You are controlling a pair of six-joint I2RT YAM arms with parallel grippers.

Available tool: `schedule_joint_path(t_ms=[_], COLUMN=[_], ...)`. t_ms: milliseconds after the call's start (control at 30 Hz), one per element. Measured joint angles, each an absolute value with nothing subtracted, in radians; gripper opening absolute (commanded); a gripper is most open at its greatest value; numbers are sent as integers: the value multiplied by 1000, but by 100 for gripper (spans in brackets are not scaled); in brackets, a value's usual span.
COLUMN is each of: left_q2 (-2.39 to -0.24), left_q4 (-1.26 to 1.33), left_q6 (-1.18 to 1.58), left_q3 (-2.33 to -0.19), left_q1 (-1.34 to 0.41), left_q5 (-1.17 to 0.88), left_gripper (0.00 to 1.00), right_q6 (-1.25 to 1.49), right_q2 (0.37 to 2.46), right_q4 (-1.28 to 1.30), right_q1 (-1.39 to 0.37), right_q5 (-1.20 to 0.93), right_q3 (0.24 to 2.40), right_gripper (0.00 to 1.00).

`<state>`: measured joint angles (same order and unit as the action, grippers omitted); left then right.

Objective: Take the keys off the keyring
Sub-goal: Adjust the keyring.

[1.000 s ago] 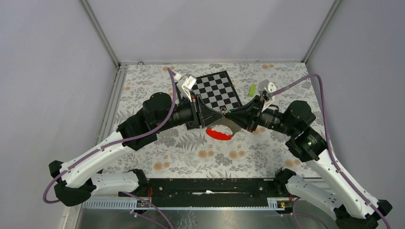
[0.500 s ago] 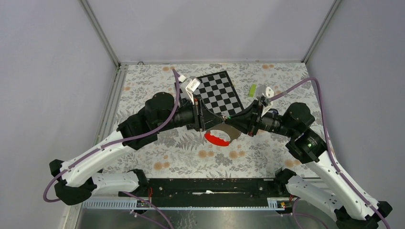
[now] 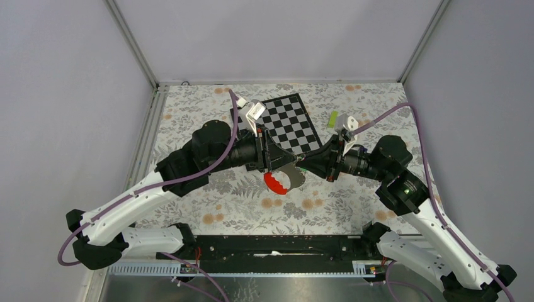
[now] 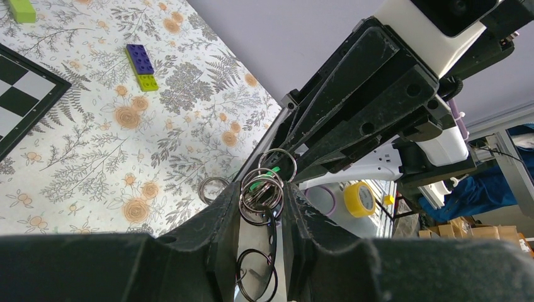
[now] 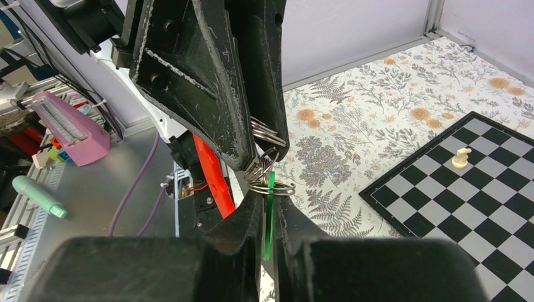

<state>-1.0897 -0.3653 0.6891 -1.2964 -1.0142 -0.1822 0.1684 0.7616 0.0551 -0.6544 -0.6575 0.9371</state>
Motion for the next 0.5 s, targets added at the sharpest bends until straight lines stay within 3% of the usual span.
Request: schedule_joint_path(t_ms=[100,367,500], left_q2=[-1090,-1090,-1090], left_q4=[-365,-371,-386], left_q6=[689,689,689], left_q3=[-1296,-1296,-1296], left_q1=[-1014,-1014,-1014], left_q5=[-183,-181,-177], left_gripper=[0,0,21], right_q6=[170,170,170], right_q2=[762,760,756], right_q4=[56,66,81], right_q1=[-654,-654,-654], right_q5=[-656,-651,-640], right_q3=[937,937,937], right_gripper=[0,0,0])
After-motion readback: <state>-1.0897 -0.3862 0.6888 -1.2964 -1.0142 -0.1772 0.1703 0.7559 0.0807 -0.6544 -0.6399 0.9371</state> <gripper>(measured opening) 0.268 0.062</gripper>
